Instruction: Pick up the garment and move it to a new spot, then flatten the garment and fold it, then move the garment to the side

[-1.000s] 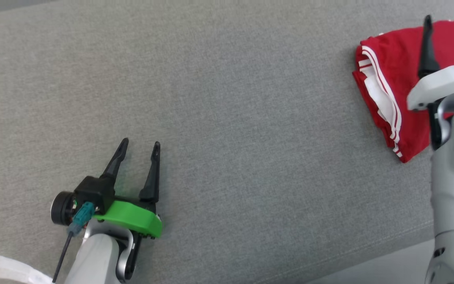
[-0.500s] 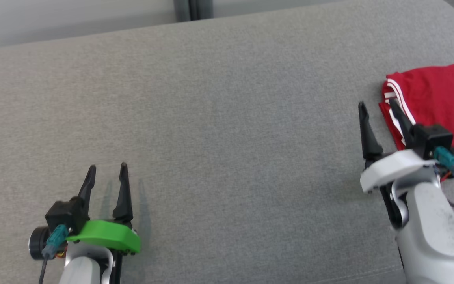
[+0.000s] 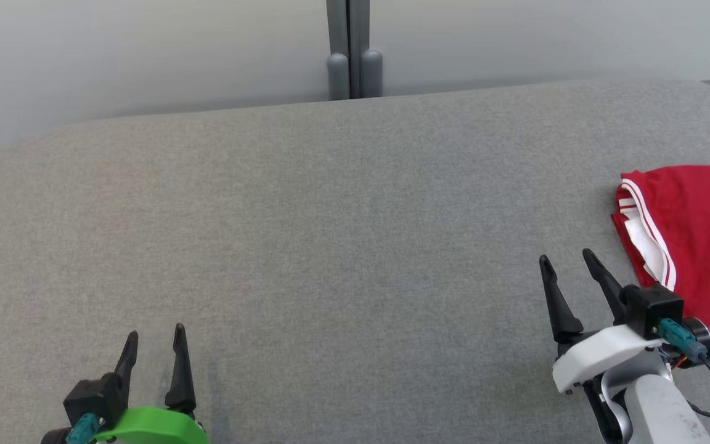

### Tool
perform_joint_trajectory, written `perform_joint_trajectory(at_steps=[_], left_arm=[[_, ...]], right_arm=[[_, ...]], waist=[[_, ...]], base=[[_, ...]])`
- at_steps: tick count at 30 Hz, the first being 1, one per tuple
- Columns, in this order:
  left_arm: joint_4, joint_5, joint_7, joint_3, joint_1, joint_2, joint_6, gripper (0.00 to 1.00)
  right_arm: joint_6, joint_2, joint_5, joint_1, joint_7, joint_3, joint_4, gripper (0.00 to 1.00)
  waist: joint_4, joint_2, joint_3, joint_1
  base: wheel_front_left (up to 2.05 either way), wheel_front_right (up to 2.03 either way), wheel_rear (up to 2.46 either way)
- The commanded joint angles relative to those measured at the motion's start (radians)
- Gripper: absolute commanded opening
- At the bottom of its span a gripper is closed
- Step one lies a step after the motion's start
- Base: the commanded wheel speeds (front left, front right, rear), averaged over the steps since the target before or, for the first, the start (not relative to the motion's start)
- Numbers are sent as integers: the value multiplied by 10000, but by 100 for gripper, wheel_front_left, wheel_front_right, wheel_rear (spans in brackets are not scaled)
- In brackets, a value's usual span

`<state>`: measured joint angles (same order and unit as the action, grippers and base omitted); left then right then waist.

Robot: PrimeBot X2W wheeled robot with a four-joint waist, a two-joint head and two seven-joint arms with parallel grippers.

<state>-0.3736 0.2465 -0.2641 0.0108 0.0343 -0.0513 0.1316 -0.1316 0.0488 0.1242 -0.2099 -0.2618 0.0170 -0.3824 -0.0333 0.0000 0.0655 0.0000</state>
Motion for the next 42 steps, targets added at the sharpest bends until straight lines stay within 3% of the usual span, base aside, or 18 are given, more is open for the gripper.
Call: perform_joint_trajectory(at_steps=[1, 4, 5, 9, 42], left_arm=[[51, -11, 9, 35, -229, -16, -15, 100], [329, 126, 8, 103, -652, -10, -15, 100], [303, 90, 2, 89, -565, 4, 0, 0], [-79, 222, 57, 99, -650, 66, 0, 0], [581, 5491, 1515, 473, -44, 35, -113, 0]], right_arm=[[22, 45, 75, 291, -38, 1, 93, 100], [22, 46, 235, 761, -39, -12, 376, 100], [0, 2, 203, 653, 1, -10, 342, 0], [0, -83, 339, 897, 84, 28, -41, 0], [4, -36, 6040, 877, 1520, 399, 523, 0]], waist=[[188, 0, -397, 0], [209, 0, -604, 0], [177, 0, -557, 0], [182, 0, -570, 0], [221, 0, -595, 0]], base=[[0, 0, 0], [0, 0, 0], [0, 0, 0], [0, 0, 0], [0, 0, 0]])
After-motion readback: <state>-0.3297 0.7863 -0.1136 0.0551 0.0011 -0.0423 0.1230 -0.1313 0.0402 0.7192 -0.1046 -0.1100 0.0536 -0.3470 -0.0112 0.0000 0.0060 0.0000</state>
